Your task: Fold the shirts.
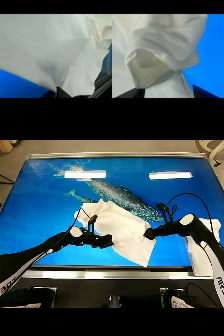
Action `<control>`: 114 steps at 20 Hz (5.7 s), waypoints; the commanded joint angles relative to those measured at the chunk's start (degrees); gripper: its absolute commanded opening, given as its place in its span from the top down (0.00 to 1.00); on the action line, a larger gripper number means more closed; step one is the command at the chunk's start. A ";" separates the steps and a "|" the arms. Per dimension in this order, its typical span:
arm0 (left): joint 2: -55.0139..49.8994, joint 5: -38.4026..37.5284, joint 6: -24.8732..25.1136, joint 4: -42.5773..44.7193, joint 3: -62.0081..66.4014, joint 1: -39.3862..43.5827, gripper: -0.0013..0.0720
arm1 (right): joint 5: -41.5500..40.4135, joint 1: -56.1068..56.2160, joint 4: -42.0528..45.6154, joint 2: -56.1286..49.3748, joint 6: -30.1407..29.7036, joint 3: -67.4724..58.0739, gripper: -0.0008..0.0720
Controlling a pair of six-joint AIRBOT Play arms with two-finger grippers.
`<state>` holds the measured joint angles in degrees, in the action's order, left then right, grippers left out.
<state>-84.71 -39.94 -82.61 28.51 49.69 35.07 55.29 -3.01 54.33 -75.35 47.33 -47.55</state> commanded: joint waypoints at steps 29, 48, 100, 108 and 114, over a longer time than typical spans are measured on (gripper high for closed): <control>0.26 -2.93 1.68 -0.02 0.07 -1.16 0.95 | 8.17 -0.42 11.02 -5.81 6.95 -2.45 0.40; 24.65 4.15 16.83 17.00 72.50 -8.61 0.95 | -22.45 -0.42 0.11 35.19 -4.76 -51.74 0.96; -15.43 -25.38 -8.46 29.11 25.07 -22.84 0.47 | 28.11 -6.95 13.90 6.34 4.24 -5.64 0.23; -15.82 -20.81 -7.67 28.17 25.07 -22.84 0.92 | 28.44 -6.95 13.88 6.97 4.74 -2.10 0.22; -14.16 -21.55 -5.16 28.20 25.07 -22.84 0.95 | 21.49 -6.95 7.45 6.97 7.08 13.00 0.21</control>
<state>-99.63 -61.08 -89.08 56.93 74.74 12.25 80.73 -9.93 65.84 -68.42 53.41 -40.84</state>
